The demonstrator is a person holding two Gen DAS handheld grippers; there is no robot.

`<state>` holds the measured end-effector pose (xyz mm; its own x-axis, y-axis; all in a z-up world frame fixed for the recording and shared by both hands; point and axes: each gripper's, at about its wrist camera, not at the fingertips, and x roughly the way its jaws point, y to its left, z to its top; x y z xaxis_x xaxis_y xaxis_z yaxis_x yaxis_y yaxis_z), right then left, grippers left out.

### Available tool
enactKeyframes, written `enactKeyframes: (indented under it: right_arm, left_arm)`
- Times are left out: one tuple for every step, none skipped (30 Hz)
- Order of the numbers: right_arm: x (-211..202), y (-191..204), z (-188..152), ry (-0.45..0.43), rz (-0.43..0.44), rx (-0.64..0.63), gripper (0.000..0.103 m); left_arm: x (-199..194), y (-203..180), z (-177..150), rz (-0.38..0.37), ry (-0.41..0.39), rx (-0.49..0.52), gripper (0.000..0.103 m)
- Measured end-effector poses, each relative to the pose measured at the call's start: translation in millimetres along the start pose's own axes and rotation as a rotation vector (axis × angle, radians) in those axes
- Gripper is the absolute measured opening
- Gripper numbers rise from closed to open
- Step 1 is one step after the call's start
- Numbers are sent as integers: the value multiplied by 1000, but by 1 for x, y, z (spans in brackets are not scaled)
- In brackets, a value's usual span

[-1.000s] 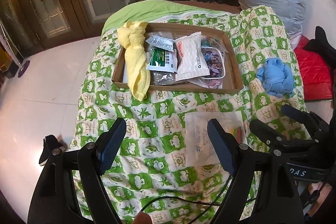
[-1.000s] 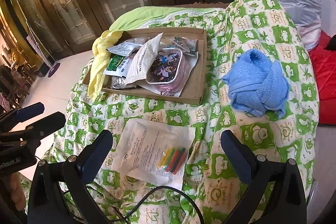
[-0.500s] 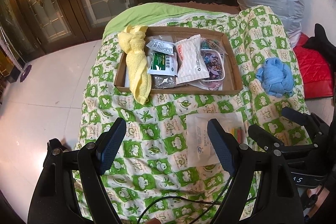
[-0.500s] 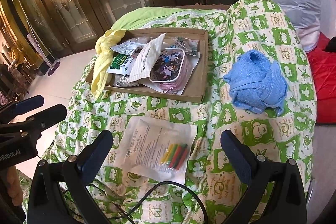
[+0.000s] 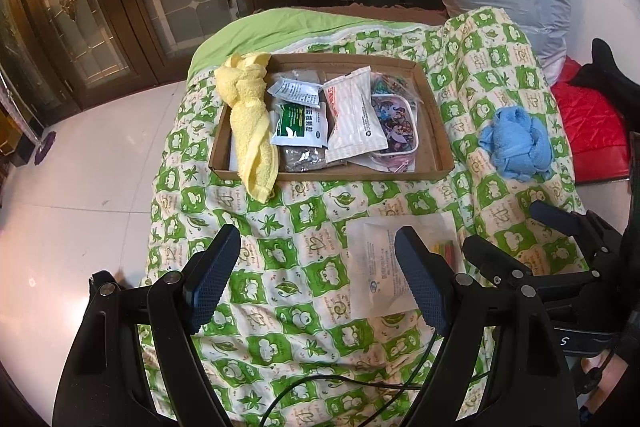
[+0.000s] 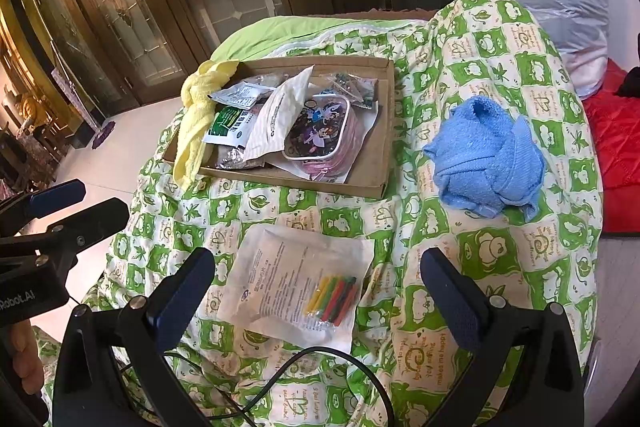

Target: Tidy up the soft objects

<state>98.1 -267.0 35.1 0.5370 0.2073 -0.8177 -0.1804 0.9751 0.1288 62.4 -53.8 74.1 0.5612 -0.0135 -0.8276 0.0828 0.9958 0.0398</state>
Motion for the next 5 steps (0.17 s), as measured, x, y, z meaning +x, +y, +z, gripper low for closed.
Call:
enactKeyframes:
  right_arm:
    - [0,0,0,1,0,-1,103]
    - [1,0,0,2,-1,-1,103]
    - [1,1,-1,3,-1,-2,103]
    - [1,1,-1,3,-1,-3,103]
    - [1,2,0,2,-3,-4,103]
  left_arm:
    - [2,1,0,-2,5,-4,80]
    - [2,2,-1,-5,8,-8,80]
    - [4,3,-1,-8,12,-16,80]
    - [5,5,-2,-8,15,-23,80]
    - [6,7,-2,-6,18,-29,80]
